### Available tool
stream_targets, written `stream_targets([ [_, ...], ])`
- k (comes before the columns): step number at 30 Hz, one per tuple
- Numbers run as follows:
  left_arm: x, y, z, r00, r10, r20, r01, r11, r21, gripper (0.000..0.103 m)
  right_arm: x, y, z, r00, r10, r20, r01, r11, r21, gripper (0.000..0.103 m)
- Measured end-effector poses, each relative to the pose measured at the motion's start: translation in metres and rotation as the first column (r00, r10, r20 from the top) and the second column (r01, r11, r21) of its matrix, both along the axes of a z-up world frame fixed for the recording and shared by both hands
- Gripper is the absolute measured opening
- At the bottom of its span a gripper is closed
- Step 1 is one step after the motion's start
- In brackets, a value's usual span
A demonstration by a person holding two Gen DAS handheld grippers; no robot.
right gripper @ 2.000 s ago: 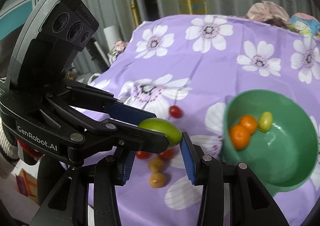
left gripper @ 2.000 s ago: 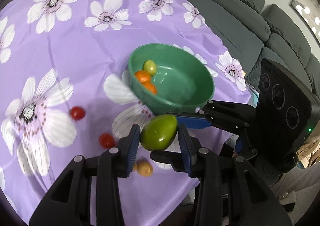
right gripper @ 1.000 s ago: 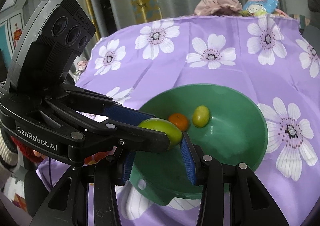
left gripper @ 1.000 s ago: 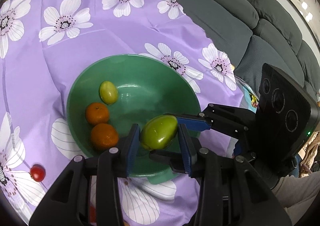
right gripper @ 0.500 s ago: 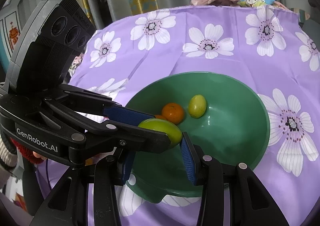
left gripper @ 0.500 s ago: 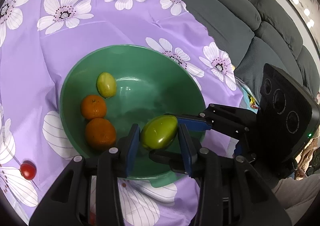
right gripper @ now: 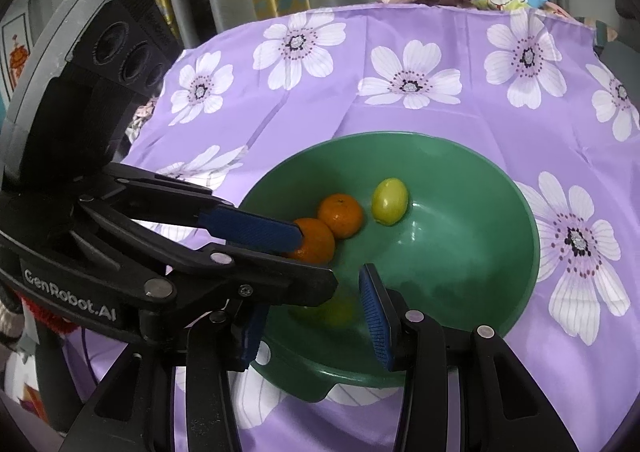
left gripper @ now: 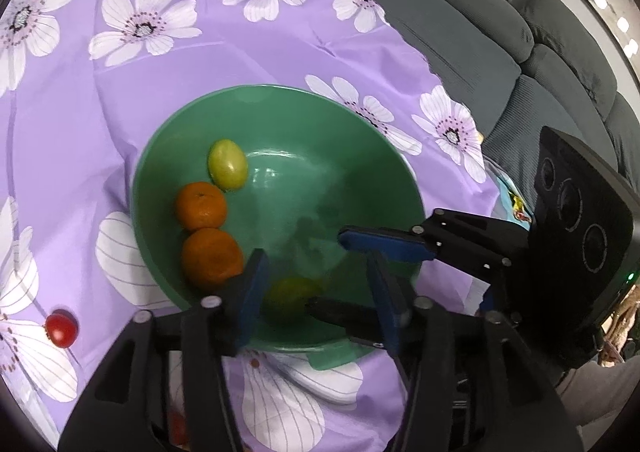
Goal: Organize fruits
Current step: 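Move the open left tool back to the small yellow fruits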
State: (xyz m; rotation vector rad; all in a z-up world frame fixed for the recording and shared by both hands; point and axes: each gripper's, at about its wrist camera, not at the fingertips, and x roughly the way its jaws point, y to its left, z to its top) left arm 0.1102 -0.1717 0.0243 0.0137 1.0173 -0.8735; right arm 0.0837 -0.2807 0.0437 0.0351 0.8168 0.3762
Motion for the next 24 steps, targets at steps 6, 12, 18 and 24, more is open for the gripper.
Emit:
stream_targets([
  [6,-0.011,0.014,0.014,0.997,0.052,0.059,-0.051,0.998,-0.024,0.059,-0.008,-0.001,0.009,0.999,-0.025,0.022,0.025,1.000,-0.016,0.049],
  [12,-0.030,0.046,0.029,0.984,0.134,0.116,-0.130,0.991,-0.038,0.064,-0.018,0.004,0.024,0.998,-0.018,0.062,0.020,1.000,-0.024,0.052],
  [18,-0.052,0.084,0.028,0.969,0.219,0.113,-0.213,0.975,-0.061,0.067,-0.027,0.015,0.036,0.996,0.002,0.092,0.001,0.999,-0.032,0.056],
  [24,-0.077,0.116,0.019,0.936,0.315,0.158,-0.323,0.946,0.024,0.071,-0.037,0.033,0.041,0.995,0.025,0.096,-0.020,0.999,-0.048,0.063],
])
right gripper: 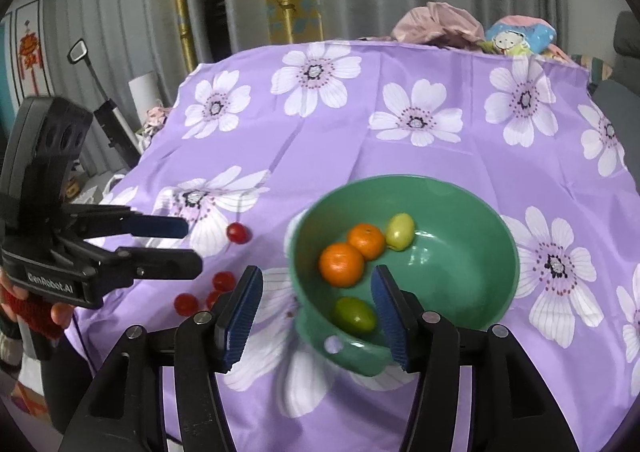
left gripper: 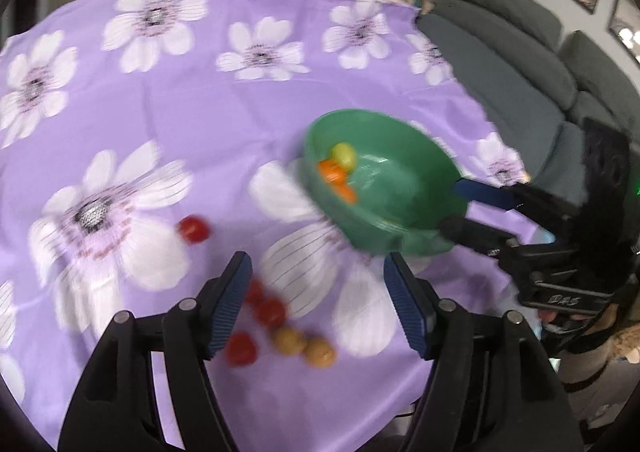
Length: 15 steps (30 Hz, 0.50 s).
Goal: Organize fruits
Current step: 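Move the open left tool back to the small yellow fruits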
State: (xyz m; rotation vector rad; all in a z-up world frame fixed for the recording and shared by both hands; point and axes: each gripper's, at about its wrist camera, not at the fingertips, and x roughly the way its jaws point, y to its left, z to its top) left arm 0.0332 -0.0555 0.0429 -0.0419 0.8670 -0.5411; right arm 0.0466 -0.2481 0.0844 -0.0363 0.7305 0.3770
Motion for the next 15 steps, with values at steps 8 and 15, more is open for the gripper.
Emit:
stream_targets([
  [8,-0.016,0.030,-0.016,0.993,0.115,-0.003,-0.114,0.991,0.067,0.078,-0.009,0.028,-0.006,0.998,0.049,-0.031,-0.049,0.999,-0.010,0.066],
  [15,-0.032,0.052,-0.032,0.984,0.175,-0.005,-0.174,0.978,0.119,0.081,-0.015,0.047,-0.022,0.991,0.096,-0.095,-0.097,0.995,-0.009,0.066],
])
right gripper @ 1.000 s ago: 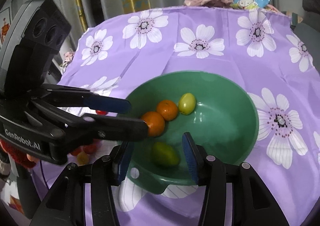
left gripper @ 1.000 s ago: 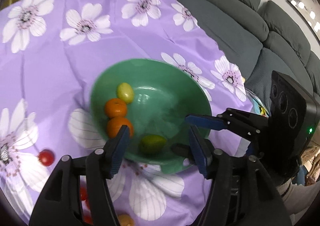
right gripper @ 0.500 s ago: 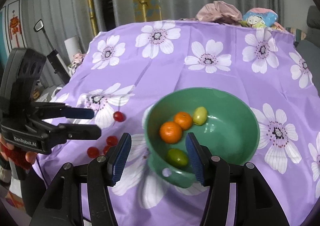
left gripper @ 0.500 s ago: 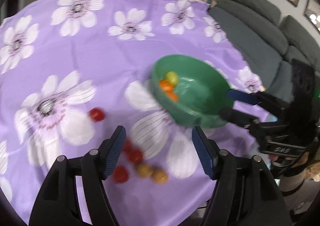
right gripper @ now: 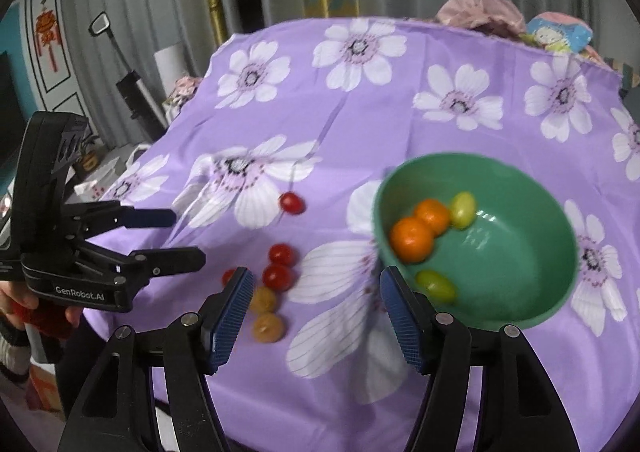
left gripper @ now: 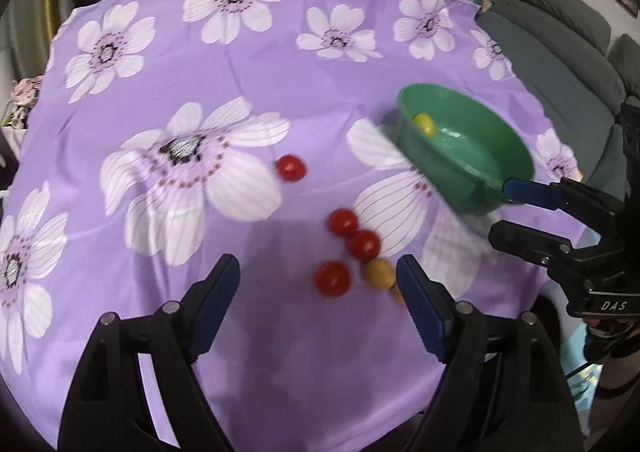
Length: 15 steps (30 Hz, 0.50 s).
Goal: Organize fruits
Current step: 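Move the open left tool back to the small yellow fruits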
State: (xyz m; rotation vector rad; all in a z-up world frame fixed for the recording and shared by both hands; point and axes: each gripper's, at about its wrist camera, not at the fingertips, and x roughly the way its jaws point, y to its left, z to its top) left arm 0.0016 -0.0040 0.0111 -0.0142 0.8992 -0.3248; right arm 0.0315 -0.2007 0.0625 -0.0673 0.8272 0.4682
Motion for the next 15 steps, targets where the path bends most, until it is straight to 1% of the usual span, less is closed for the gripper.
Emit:
stream_targets([
  [4,-0.008,0.008,-0.012,0.999,0.001,-0.034,-0.001,1.000,-0.010,0.080,0.000,0.011,-0.022,0.996,0.022,-0.081,-0.024,1.000,-0.013,0.066],
  [6,-0.011,0.009,-0.016,0.999,-0.013,-0.047,0.012,1.000,-0.019,0.080,-0.002,0.016,-0.031,0.993,0.035,-0.110,-0.038,0.999,-0.026,0.066],
  [9,-0.015,0.008,-0.022,0.997,-0.045,-0.063,0.042,0.998,-0.048,0.079,-0.005,0.022,-0.041,0.987,0.071,-0.147,-0.075,0.997,-0.019,0.066],
  [10,-0.016,0.007,-0.023,0.996,-0.057,-0.069,0.052,0.996,-0.070,0.079,-0.005,0.024,-0.042,0.985,0.079,-0.152,-0.082,0.997,-0.016,0.066],
  [13,-0.017,0.007,-0.025,0.992,-0.082,-0.093,0.065,0.982,-0.175,0.079,-0.007,0.028,-0.045,0.981,0.109,-0.160,-0.111,0.994,0.000,0.066],
  [14,-0.016,0.007,-0.026,0.991,-0.088,-0.104,0.064,0.975,-0.212,0.078,-0.007,0.029,-0.046,0.980,0.115,-0.160,-0.116,0.993,0.003,0.064],
  [15,-0.015,0.007,-0.027,0.989,-0.091,-0.114,0.061,0.969,-0.240,0.078,-0.007,0.030,-0.047,0.978,0.124,-0.165,-0.124,0.992,0.008,0.059],
])
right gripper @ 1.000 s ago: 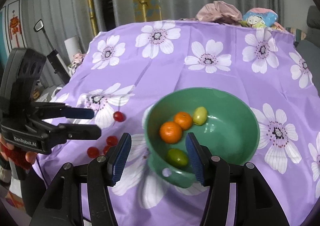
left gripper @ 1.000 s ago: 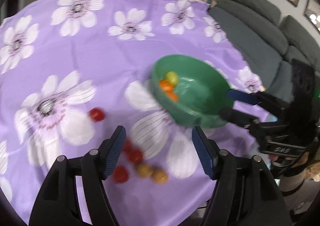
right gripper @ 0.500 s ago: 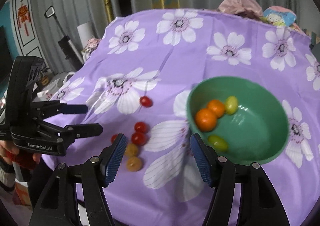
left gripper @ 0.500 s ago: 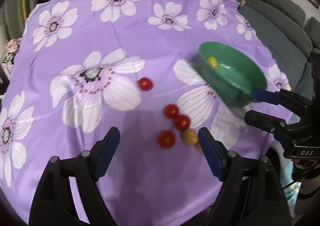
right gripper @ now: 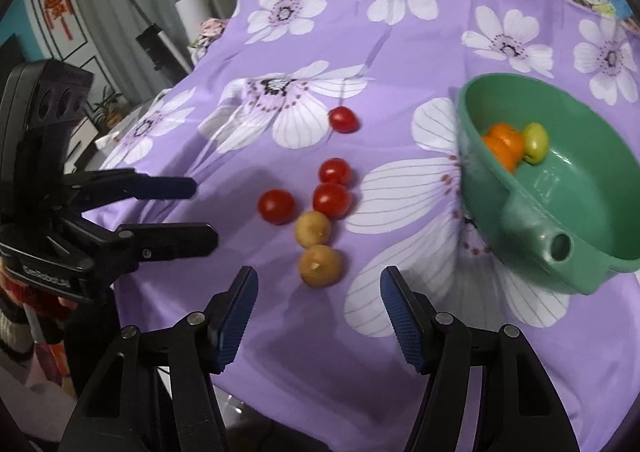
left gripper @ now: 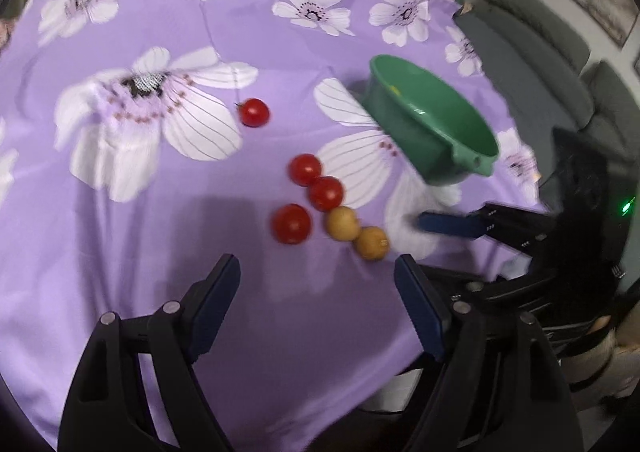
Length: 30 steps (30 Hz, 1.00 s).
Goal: Organize fruits
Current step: 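Move the open left tool back to the small yellow fruits, then grasp a small yellow fruit with the left tool while the right tool grasps another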
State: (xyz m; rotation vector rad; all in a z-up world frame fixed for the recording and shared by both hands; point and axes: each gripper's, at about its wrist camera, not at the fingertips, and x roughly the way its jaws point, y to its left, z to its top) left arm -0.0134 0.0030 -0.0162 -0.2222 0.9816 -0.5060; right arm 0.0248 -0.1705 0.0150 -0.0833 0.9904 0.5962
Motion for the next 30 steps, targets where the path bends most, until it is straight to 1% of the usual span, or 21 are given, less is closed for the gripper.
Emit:
stream_targets([
  [2,0.002,-0.003,-0.002,1.000,-0.004,-0.023,0.003,0.999,-0.033,0.077,0.002,0.002,-0.003,1.000,0.007,-0.014,-0.007,1.000,0.001,0.054],
  [4,0.004,-0.006,-0.003,0.999,-0.007,-0.035,0.006,0.999,-0.042,0.072,0.004,0.005,-0.007,1.000,0.009,-0.023,-0.009,1.000,-0.007,0.052],
  [5,0.005,-0.009,-0.003,0.999,-0.011,-0.042,0.009,0.999,-0.048,0.067,0.005,0.006,-0.009,1.000,0.012,-0.025,-0.012,1.000,-0.012,0.049],
  [6,0.006,-0.010,-0.004,0.999,-0.014,-0.050,0.011,0.998,-0.057,0.066,0.006,0.007,-0.010,0.999,0.015,-0.028,-0.016,1.000,-0.013,0.048],
  [8,0.007,-0.012,-0.005,0.998,-0.021,-0.066,0.016,0.996,-0.083,0.065,0.008,0.009,-0.015,0.999,0.021,-0.041,-0.021,1.000,-0.010,0.047],
  [11,0.009,-0.015,-0.007,0.996,-0.033,-0.079,0.026,0.995,-0.092,0.065,0.011,0.010,-0.020,0.999,0.015,-0.049,-0.016,1.000,-0.025,0.046],
  [13,0.011,-0.018,-0.008,0.995,-0.041,-0.091,0.032,0.995,-0.099,0.065,0.013,0.013,-0.019,0.999,0.030,-0.044,-0.031,0.999,-0.027,0.045],
  [16,0.014,-0.019,-0.009,0.994,-0.050,-0.096,0.039,0.993,-0.111,0.062,0.016,0.017,-0.020,0.998,0.039,-0.043,-0.041,0.999,-0.035,0.039],
  [17,0.015,-0.020,-0.010,0.994,-0.053,-0.100,0.041,0.992,-0.119,0.061,0.017,0.019,-0.022,0.998,0.045,-0.046,-0.047,0.998,-0.043,0.032],
  [18,0.017,-0.020,-0.011,0.993,-0.055,-0.105,0.041,0.991,-0.124,0.060,0.017,0.019,-0.023,0.998,0.049,-0.051,-0.051,0.998,-0.046,0.029],
  [22,0.023,-0.024,-0.013,0.992,-0.051,-0.114,0.037,0.992,-0.118,0.058,0.016,0.017,-0.023,0.997,0.065,-0.048,-0.067,0.996,-0.054,0.029],
  [25,0.028,-0.031,-0.014,0.992,-0.063,-0.113,0.050,0.993,-0.110,0.058,0.015,0.012,-0.022,0.997,0.060,-0.051,-0.062,0.997,-0.041,0.029],
  [26,0.029,-0.034,-0.015,0.991,-0.067,-0.112,0.055,0.993,-0.105,0.057,0.014,0.009,-0.022,0.997,0.056,-0.052,-0.058,0.998,-0.036,0.029],
  [29,0.034,-0.039,-0.017,0.992,-0.068,-0.111,0.060,0.995,-0.074,0.048,0.013,0.006,-0.020,0.998,0.048,-0.051,-0.050,0.998,-0.028,0.029],
  [30,0.036,-0.041,-0.018,0.992,-0.063,-0.111,0.056,0.996,-0.065,0.048,0.014,0.005,-0.020,0.998,0.045,-0.051,-0.047,0.999,-0.027,0.029],
])
